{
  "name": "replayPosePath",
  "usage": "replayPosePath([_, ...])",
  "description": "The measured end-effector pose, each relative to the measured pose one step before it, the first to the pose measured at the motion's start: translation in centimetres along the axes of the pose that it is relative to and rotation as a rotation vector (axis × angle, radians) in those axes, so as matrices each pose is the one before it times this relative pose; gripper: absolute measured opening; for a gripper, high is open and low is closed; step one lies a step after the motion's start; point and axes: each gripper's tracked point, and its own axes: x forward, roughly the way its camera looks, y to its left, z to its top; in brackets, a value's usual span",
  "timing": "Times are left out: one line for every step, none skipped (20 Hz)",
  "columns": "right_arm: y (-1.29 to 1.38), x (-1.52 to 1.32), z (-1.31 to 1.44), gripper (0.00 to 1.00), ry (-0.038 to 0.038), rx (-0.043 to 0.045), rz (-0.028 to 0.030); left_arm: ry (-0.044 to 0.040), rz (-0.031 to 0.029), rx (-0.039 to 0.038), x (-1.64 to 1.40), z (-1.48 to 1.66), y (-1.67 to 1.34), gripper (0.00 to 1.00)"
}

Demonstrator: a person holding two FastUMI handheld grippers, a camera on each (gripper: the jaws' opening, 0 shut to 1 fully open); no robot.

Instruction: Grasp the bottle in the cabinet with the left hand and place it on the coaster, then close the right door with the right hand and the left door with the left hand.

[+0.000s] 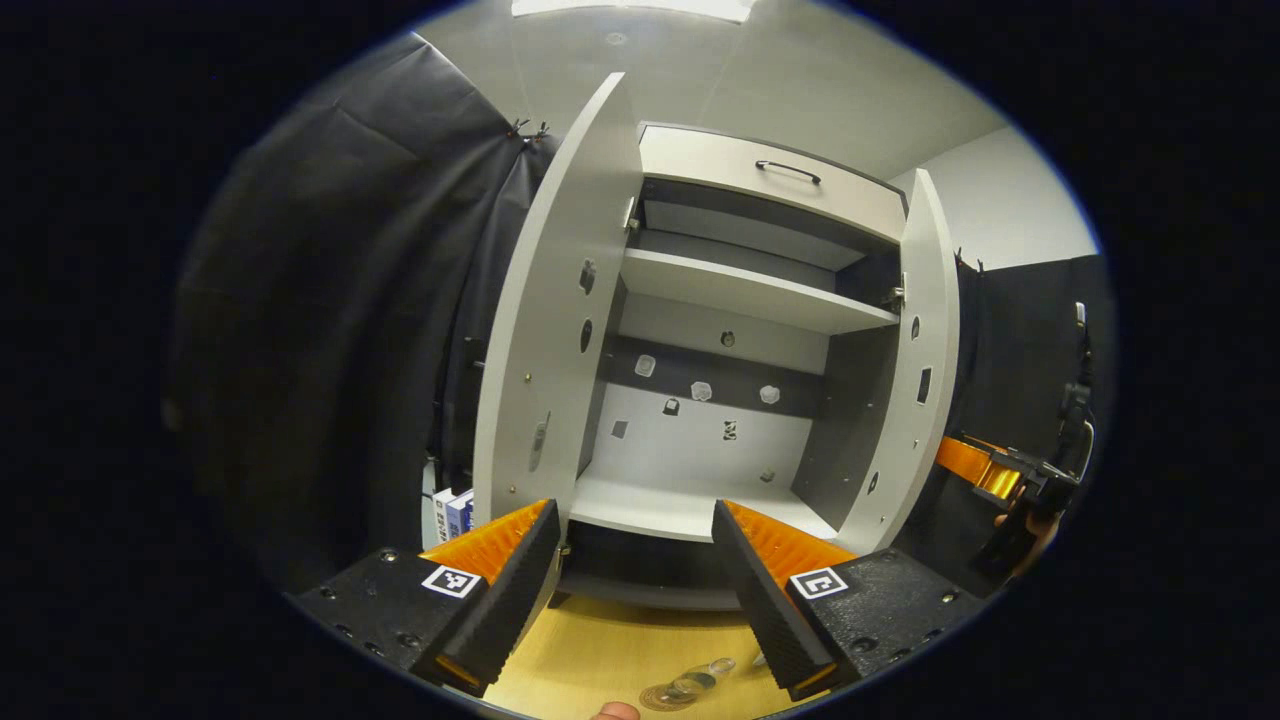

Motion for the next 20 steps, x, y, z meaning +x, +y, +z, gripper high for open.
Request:
replayPosePath([0.193, 0.295, -0.112, 0.98, 0.00242, 0.00525, -0.00254, 0.00004, 0.01062, 0.00326, -0.137, 0.065, 0.474, 0.96])
replayPosePath([0.335, 0.309, -0.163, 0.98, 0.00159, 0.00813, 0.01051, -0.00313, 0.01153, 0.00187, -0.146, 0.139, 0.499, 0.96])
replayPosePath([0.396, 0.158, -0.108, 1.00, 0.00273, 0.00851, 0.00611, -0.00531, 0.01200, -0.00033, -0.011, 0.119, 0.515, 0.96])
replayPosePath([0.395, 0.495, -0.119, 1.00, 0.00294, 0.00747, 0.00720, -0.00340, 0.01163, -0.00222, -0.114, 0.102, 0.469, 0.96])
replayPosePath([0.414, 0.454, -0.217, 1.00, 0.00436, 0.00747, 0.00568, -0.00326, 0.01136, -0.00306, -0.051, -0.001, 0.447, 0.96])
replayPosePath([0.283, 0.474, -0.068, 1.00, 0.00078, 0.00532, 0.00464, -0.00227, 0.01215, -0.00270, -0.030, 0.076, 0.450, 0.96])
replayPosePath([0.287, 0.425, -0.135, 1.00, 0.00224, 0.00023, 0.00431, -0.00323, 0.01176, -0.00208, -0.079, 0.022, 0.483, 0.96])
replayPosePath([0.328, 0.413, -0.017, 1.00, -0.00124, -0.00189, 0.00271, -0.00110, 0.01140, -0.00078, -0.130, 0.059, 0.382, 0.96])
replayPosePath([0.367, 0.432, -0.140, 1.00, 0.00040, -0.00476, 0.00131, -0.00257, 0.01146, 0.00041, -0.060, 0.050, 0.488, 0.96])
replayPosePath([0.235, 0.328, -0.180, 1.00, -0.00242, -0.00730, 0.00063, -0.00404, 0.01174, 0.00219, -0.109, 0.106, 0.469, 0.92])
replayPosePath([0.321, 0.315, 0.027, 1.00, -0.00210, -0.01017, 0.00126, -0.00356, 0.01199, 0.00319, -0.038, 0.074, 0.467, 0.96])
replayPosePath([0.231, 0.605, -0.037, 0.96, -0.00322, -0.00954, 0.00140, -0.00444, 0.01244, 0.00357, -0.083, 0.080, 0.524, 0.96])
replayPosePath([0.359, 0.713, 0.013, 0.97, -0.00150, -0.00798, 0.00150, -0.00332, 0.01312, 0.00255, 0.056, 0.084, 0.529, 0.96])
replayPosePath([0.277, 0.645, -0.044, 1.00, -0.00056, -0.00342, 0.00162, -0.00382, 0.01196, 0.00103, -0.013, 0.061, 0.441, 0.96])
replayPosePath([0.342, 0.430, -0.180, 1.00, 0.00032, -0.00005, 0.00289, -0.00372, 0.01104, -0.00051, 0.044, 0.146, 0.440, 0.96])
replayPosePath([0.240, 0.416, -0.101, 1.00, 0.00040, 0.00288, 0.00253, -0.00360, 0.01137, -0.00189, 0.056, 0.124, 0.417, 0.96])
replayPosePath([0.206, 0.575, -0.142, 1.00, -0.00015, 0.00385, 0.00285, -0.00332, 0.00904, -0.00181, 0.109, 0.101, 0.313, 0.96])
replayPosePath([0.183, 0.503, -0.078, 1.00, -0.00177, 0.00523, 0.00131, -0.00321, 0.01000, -0.00080, 0.126, 0.176, 0.354, 0.96])
replayPosePath([0.210, 0.349, -0.124, 1.00, 0.00026, 0.00812, 0.00130, -0.00206, 0.00936, 0.00108, 0.141, 0.062, 0.373, 0.96])
replayPosePath([0.159, 0.467, -0.187, 1.00, 0.00187, 0.00965, -0.00089, -0.00256, 0.00753, 0.00319, 0.074, 0.174, 0.362, 0.96])
